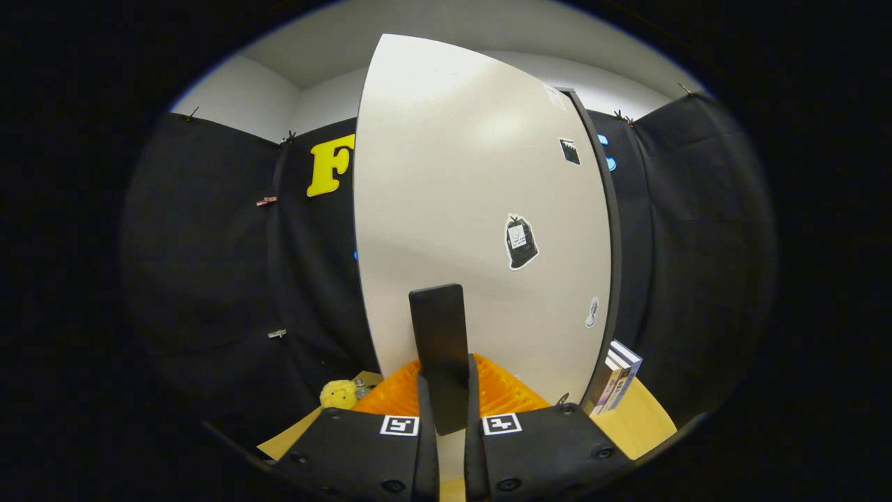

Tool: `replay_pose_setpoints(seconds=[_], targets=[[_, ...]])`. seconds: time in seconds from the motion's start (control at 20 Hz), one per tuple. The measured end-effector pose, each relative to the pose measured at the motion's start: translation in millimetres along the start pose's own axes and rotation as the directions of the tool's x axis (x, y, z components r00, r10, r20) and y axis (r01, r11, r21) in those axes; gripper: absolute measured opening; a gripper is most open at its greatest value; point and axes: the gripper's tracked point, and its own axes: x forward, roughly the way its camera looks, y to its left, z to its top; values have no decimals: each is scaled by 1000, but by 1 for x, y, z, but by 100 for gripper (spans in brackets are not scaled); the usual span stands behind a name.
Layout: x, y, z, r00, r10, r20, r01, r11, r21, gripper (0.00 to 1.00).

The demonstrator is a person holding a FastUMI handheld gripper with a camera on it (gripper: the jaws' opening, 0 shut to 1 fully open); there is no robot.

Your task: Open the shoe cabinet door, grab the shoes and put them into the shoe cabinet, then close the shoe cabinet door.

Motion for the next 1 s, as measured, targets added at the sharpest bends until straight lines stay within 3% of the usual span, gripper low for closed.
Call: replay_pose_setpoints(seconds=[1.0], targets=[[-105,-136,15,993,-118,-15,117,993,-24,17]])
